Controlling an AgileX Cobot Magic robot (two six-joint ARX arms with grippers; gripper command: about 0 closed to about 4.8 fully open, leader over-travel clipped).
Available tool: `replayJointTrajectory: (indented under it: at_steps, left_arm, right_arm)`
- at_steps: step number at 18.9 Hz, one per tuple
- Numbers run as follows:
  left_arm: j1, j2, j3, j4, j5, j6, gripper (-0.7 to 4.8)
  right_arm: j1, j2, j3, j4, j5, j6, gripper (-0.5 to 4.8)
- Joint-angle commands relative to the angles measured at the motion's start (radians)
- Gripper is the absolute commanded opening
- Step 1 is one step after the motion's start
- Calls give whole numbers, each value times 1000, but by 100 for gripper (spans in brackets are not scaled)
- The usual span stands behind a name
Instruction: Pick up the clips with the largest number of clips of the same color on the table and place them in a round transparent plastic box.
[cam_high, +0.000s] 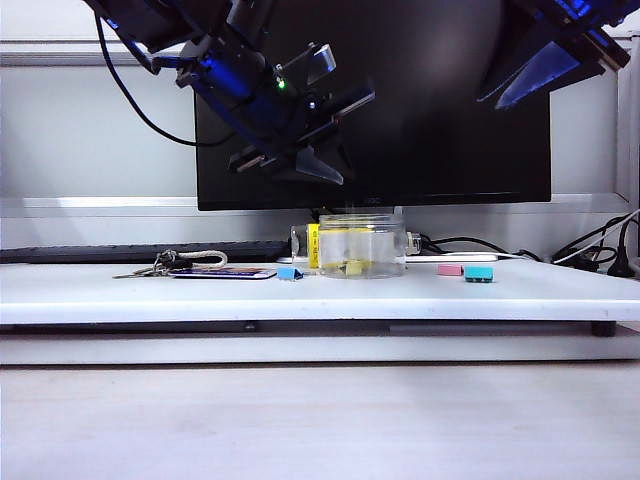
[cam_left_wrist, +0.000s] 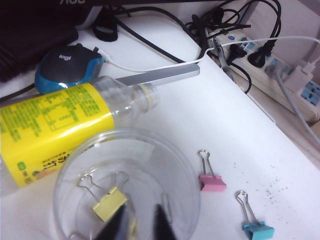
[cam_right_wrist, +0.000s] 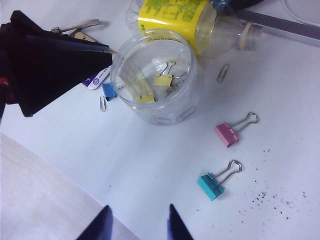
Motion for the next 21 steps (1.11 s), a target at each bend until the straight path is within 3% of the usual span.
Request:
replayJointTrajectory:
  at_steps: [1,4,9,13,17,21]
  left_arm:
    - [0,4,5,15,3,5,104]
    - [2,-14,11,6,29,6,106]
    - [6,-289,11,-42,23,206,108]
    - [41,-552,11,-208,28,234,113]
    - [113,-877,0,-365,31,249,112]
    - [117,-1212,-65,-549,19,294,112]
  right_arm:
    - [1,-6,4,10,-6,3,143]
    - [1,-8,4,8,-6,2,143]
    - [0,-146,-4,64,-6,-27,143]
    - [-2,-349,-87,168,8,-26,143]
    - [-2,-662,-250,212,132,-19,134]
    - [-1,-953,-425,200,207,-4,134]
